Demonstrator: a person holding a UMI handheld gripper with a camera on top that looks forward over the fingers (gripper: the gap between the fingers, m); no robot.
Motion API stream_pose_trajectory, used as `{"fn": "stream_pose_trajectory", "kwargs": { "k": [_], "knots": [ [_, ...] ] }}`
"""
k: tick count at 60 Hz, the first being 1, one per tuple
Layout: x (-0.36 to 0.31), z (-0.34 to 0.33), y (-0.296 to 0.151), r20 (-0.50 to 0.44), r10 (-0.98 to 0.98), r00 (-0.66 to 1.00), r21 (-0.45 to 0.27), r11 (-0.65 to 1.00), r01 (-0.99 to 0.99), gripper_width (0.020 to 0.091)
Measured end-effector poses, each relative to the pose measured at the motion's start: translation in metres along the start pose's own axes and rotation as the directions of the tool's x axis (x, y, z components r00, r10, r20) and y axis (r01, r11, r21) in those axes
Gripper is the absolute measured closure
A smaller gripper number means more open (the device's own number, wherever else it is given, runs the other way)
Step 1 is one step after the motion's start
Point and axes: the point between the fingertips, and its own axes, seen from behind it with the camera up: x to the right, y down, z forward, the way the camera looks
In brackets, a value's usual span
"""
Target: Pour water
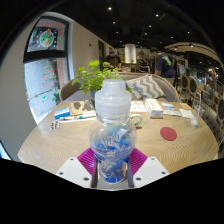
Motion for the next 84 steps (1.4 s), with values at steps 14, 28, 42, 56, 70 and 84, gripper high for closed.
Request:
{"fn": "stream_pose_trajectory", "kwargs": {
  "k": [14, 28, 42, 56, 70, 84],
  "knots": [
    [0.051, -0.013, -0.042, -0.152, -0.155, 0.976, -0.002, 0.988, 0.156, 0.074],
    [0.158, 0.015, -0.13, -0.372, -0.554, 0.745, -0.137, 0.827, 0.546, 0.074],
    [0.191, 0.073, -0.204, -0.423, -0.883, 0.202, -0.324, 0.355, 0.877, 0.0741],
    [0.186, 0.123, -0.208, -0.276, -0.909, -0.312, -0.49, -0.146, 0.859, 0.0742],
    [0.184, 0.143, -0.197, -0.168, -0.864, -0.475, -0.519, -0.333, 0.788, 0.0741],
    [0.181, 0.127, -0.204, -0.249, -0.94, -0.232, -0.431, -0.107, 0.896, 0.074]
  ]
}}
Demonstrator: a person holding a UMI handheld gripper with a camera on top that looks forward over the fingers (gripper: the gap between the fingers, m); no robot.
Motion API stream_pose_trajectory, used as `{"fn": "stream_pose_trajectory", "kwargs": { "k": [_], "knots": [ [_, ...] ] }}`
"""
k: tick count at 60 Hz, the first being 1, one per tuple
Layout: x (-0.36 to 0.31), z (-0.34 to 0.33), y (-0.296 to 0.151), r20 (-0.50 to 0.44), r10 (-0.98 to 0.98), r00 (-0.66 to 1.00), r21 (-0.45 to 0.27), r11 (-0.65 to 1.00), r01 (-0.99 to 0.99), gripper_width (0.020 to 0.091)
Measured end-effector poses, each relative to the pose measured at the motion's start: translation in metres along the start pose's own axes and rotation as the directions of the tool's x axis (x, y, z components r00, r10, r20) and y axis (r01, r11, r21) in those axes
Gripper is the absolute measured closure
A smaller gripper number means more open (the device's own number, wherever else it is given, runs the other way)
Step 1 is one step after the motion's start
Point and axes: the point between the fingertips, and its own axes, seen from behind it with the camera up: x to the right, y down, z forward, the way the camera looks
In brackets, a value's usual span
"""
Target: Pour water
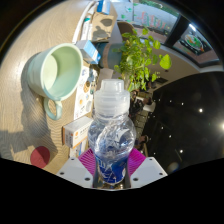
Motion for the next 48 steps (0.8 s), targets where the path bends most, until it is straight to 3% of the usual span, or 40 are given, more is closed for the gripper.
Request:
{"fn": "stream_pose_trajectory", "kwargs": {
  "k": [11, 23, 33, 48],
  "knots": [
    [0.042, -0.027, 0.022, 0.083, 0.5, 0.862, 0.057, 0.861, -0.505, 0.0737],
    [0.053, -0.044, 0.065, 0.225, 0.876, 0.427, 0.03, 0.432, -0.902, 0.0738],
    [0.0, -0.041, 0.072, 0.326, 0.944, 0.058, -0.101, 0.096, -0.99, 0.0739],
    [-0.086, -0.025, 0.066, 0.344, 0.927, -0.148, -0.239, -0.066, -0.969, 0.0732]
  ]
}}
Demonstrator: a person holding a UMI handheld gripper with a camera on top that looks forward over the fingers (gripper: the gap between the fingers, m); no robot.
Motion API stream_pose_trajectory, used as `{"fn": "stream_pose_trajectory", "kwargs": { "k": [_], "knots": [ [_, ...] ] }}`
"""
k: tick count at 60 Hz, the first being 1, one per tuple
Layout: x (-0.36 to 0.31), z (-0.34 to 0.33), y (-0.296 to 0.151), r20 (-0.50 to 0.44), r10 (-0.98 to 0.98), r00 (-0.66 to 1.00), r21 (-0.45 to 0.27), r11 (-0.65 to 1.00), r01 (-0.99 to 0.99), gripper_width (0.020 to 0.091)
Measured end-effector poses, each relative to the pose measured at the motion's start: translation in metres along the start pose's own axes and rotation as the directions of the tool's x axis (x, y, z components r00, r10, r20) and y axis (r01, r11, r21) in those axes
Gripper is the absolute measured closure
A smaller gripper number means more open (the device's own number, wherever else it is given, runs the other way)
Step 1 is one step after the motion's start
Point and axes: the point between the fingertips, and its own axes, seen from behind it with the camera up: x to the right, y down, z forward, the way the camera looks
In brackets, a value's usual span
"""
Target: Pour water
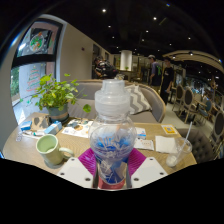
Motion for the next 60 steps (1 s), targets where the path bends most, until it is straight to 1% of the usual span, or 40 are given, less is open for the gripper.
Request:
{"fn": "stream_pose_trajectory", "kwargs": {
  "k": [10, 11, 12, 14, 15, 16, 21, 26, 28, 29, 31, 34, 35, 37, 40, 53, 60],
  "knots": [
    [-0.011, 0.014, 0.041, 0.039, 0.052, 0.998, -0.034, 0.998, -0.051, 0.0729],
    [-0.01, 0.013, 0.042, 0.038, 0.05, 0.998, -0.037, 0.998, -0.049, 0.0711],
    [-0.009, 0.013, 0.039, 0.037, 0.058, 0.998, 0.001, 0.998, -0.059, 0.0714],
    [-0.006, 0.012, 0.044, 0.03, 0.068, 0.997, -0.001, 0.998, -0.068, 0.0711],
    [-0.005, 0.012, 0.041, 0.031, 0.076, 0.997, 0.016, 0.997, -0.077, 0.0705],
    [-0.006, 0.012, 0.042, 0.034, 0.083, 0.996, 0.018, 0.996, -0.084, 0.0705],
    [-0.003, 0.012, 0.041, 0.031, 0.11, 0.993, 0.029, 0.993, -0.111, 0.0657],
    [-0.002, 0.012, 0.043, 0.032, 0.12, 0.992, 0.011, 0.993, -0.12, 0.0606],
    [-0.002, 0.01, 0.046, 0.032, 0.127, 0.991, -0.012, 0.992, -0.126, 0.057],
    [-0.003, 0.009, 0.047, 0.033, 0.129, 0.991, -0.023, 0.991, -0.128, 0.0533],
    [-0.002, 0.006, 0.049, 0.029, 0.131, 0.991, -0.042, 0.991, -0.13, 0.0437],
    [0.0, -0.001, 0.058, 0.011, 0.129, 0.992, -0.081, 0.988, -0.128, 0.0242],
    [0.002, -0.004, 0.06, -0.003, 0.129, 0.992, -0.094, 0.987, -0.129, 0.0243],
    [0.005, -0.011, 0.063, -0.023, 0.129, 0.991, -0.114, 0.985, -0.131, 0.027],
    [0.004, -0.026, 0.064, -0.039, 0.125, 0.991, -0.129, 0.983, -0.129, 0.0245],
    [-0.013, -0.125, 0.065, -0.096, 0.103, 0.99, -0.195, 0.974, -0.12, 0.0253],
    [-0.035, -0.187, 0.059, -0.109, 0.111, 0.988, -0.209, 0.969, -0.132, 0.0252]
  ]
}}
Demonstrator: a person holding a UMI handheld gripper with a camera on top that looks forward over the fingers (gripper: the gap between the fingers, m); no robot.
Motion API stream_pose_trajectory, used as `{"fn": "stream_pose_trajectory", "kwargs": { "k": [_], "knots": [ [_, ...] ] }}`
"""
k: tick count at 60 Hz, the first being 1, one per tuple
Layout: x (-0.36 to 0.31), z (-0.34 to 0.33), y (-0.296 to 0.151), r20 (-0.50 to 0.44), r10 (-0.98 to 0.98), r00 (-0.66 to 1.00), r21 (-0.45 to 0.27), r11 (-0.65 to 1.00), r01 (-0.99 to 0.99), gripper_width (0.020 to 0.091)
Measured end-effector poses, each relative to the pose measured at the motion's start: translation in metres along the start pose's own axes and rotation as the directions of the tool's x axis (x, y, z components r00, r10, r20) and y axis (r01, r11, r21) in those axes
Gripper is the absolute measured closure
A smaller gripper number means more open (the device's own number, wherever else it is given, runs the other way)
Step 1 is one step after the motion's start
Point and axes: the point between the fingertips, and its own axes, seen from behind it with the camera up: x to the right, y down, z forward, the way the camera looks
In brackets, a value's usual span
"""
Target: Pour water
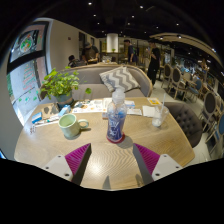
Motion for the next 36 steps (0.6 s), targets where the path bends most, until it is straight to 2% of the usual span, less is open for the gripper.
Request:
{"fn": "stream_pose_trajectory", "kwargs": {
  "k": [14, 36],
  "knots": [
    [-0.028, -0.087, 0.015, -0.016, -0.014, 1.0, -0.006, 1.0, 0.014, 0.025],
    [-0.049, -0.118, 0.019, -0.01, -0.044, 0.999, 0.009, 0.999, 0.044, 0.0249]
  ]
}}
